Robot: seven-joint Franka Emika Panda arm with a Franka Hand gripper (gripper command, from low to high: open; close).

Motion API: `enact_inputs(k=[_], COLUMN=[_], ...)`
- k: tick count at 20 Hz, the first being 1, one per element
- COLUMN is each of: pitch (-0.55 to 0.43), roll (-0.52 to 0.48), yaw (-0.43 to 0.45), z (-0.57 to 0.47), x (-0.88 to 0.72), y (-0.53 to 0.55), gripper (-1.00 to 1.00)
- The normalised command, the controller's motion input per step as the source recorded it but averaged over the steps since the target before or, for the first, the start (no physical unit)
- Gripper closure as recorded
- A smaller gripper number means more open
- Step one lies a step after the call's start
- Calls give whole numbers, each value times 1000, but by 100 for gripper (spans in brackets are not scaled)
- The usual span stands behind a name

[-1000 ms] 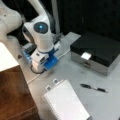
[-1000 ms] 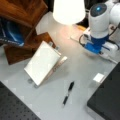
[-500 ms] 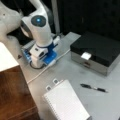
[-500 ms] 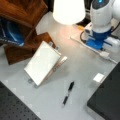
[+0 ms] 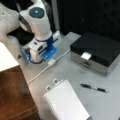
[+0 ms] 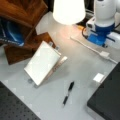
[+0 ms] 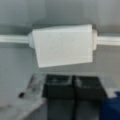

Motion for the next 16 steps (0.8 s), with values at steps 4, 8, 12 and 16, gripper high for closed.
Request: enact_inputs(k=[4, 8, 12, 16], pitch=[77, 102, 115, 164], roll=[-136, -94, -64, -59], yaw=[-60, -17, -22, -6], z=[252, 241, 142, 239], x=[-67, 64, 169, 329], y=[5, -55, -140, -168], gripper=[-100, -100, -100, -100])
